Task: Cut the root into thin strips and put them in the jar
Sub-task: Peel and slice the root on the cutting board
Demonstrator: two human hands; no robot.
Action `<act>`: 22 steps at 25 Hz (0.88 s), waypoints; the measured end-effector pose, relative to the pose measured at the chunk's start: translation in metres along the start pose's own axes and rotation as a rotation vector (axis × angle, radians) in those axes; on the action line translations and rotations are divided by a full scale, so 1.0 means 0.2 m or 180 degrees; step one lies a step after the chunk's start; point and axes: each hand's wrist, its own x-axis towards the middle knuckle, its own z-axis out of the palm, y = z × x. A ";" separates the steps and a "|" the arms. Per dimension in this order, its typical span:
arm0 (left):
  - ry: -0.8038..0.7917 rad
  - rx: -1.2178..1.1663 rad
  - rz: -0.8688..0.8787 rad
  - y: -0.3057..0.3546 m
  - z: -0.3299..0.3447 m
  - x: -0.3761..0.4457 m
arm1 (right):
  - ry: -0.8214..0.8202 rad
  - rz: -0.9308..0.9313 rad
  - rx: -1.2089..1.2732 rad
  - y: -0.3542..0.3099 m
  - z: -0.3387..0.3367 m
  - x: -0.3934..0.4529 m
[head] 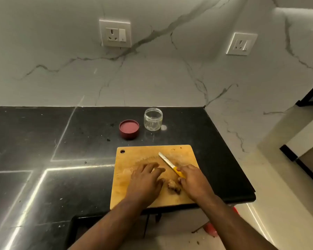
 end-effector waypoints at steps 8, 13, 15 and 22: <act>-0.0499 0.0714 0.0442 -0.14 -0.06 0.07 | 0.0207 0.0579 0.1159 0.07 -0.03 0.04; -0.0441 0.0804 -0.0011 -0.13 -0.11 0.09 | -0.0235 0.0847 0.2798 0.10 -0.05 0.10; -0.0360 0.0856 -0.0278 -0.09 -0.10 0.08 | -0.0398 0.0848 0.3109 0.11 -0.07 0.12; -0.0971 0.0876 0.0048 0.16 0.01 0.09 | -0.0751 0.0748 0.3543 0.17 -0.11 0.21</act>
